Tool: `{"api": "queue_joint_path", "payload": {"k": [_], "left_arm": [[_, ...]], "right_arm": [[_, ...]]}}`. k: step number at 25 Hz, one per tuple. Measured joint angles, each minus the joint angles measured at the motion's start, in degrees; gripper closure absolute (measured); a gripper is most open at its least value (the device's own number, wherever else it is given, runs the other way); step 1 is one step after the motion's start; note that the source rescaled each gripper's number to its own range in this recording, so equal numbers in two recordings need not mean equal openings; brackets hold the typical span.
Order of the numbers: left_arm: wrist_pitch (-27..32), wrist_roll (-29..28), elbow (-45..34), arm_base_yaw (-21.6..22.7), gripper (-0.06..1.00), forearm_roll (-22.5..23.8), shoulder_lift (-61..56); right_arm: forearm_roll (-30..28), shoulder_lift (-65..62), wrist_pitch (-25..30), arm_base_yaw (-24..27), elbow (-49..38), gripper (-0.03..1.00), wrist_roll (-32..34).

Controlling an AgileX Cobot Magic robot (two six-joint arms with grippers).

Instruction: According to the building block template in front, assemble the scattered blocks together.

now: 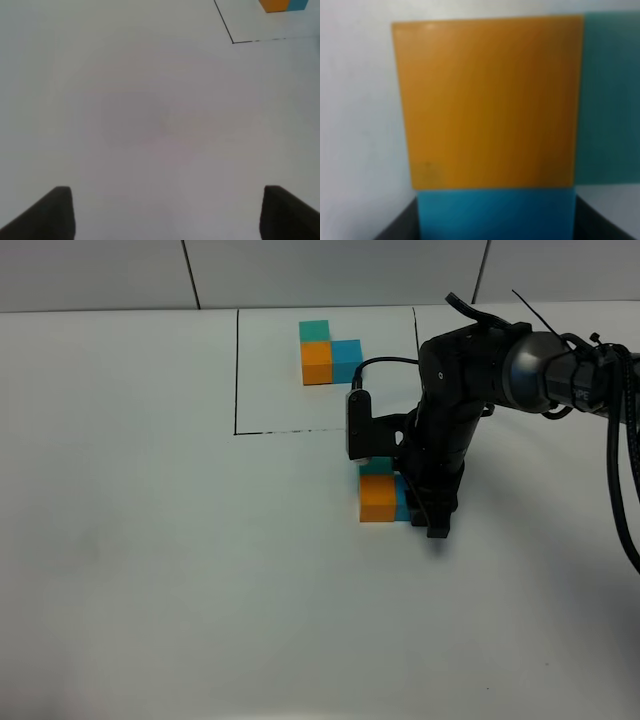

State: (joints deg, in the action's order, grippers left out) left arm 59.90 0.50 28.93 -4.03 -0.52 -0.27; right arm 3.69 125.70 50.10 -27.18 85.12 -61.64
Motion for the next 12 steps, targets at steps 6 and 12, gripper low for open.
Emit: {"api": "queue_joint_path", "payload": {"k": [6,12], "left_arm": [[0.0,0.0,0.0,0.0,0.27,0.0,0.0],[0.0,0.0,0.0,0.0,0.27,0.0,0.0]], "right_arm": [[-1.1,-0.6,-0.4,-0.2,-0.1,0.09,4.3],[-7.6,-6.6,5.5,0.5,-0.5,-0.03,11.8]]}}
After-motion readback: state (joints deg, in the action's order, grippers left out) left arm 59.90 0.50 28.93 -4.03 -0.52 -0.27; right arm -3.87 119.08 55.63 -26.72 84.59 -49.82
